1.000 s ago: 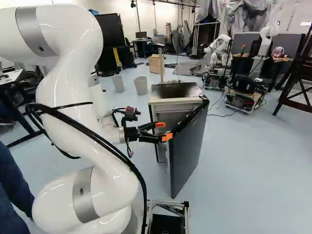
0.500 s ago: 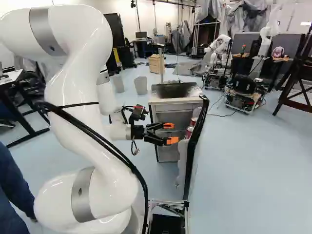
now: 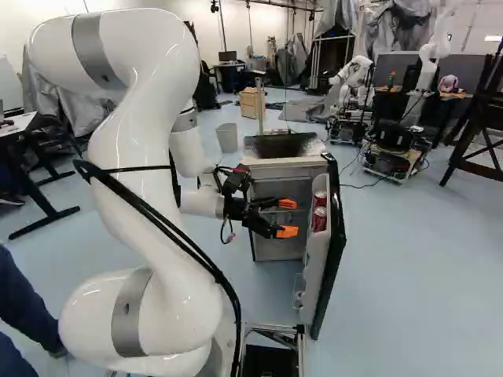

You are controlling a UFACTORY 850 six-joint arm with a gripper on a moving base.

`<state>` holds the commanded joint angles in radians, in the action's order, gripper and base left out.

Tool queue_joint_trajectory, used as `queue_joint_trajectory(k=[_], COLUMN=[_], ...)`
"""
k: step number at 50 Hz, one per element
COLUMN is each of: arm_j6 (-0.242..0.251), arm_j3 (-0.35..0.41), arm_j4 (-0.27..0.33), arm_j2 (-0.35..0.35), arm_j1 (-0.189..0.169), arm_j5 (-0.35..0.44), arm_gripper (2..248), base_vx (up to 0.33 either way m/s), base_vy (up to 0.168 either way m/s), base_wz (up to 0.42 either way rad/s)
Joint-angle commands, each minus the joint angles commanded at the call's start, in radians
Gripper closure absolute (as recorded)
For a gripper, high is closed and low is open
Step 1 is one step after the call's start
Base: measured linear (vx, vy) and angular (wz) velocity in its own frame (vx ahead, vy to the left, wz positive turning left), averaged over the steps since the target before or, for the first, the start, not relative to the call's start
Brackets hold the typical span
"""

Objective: Grab a drink from the fridge

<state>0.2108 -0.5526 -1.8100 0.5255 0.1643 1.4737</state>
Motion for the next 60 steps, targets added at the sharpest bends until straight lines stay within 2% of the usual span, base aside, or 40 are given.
queue_joint_trajectory(k=[13,34,60], arm_j6=[0.0,0.0,0.0], arm_j3=[-0.047,-0.133,-0.24], arm_j4=[-0.024,-0.026,-0.026], arm_j2=[0.013,0.039,0.077], arm_j1=[-0.079,-0.198,-0.321], arm_j5=[0.007,0.008,-0.014], arm_gripper=[3,3,3], base_vx=[0.0,0.0,0.0], base_vy=[0.0,0.0,0.0], base_wz=[0.0,0.0,0.0])
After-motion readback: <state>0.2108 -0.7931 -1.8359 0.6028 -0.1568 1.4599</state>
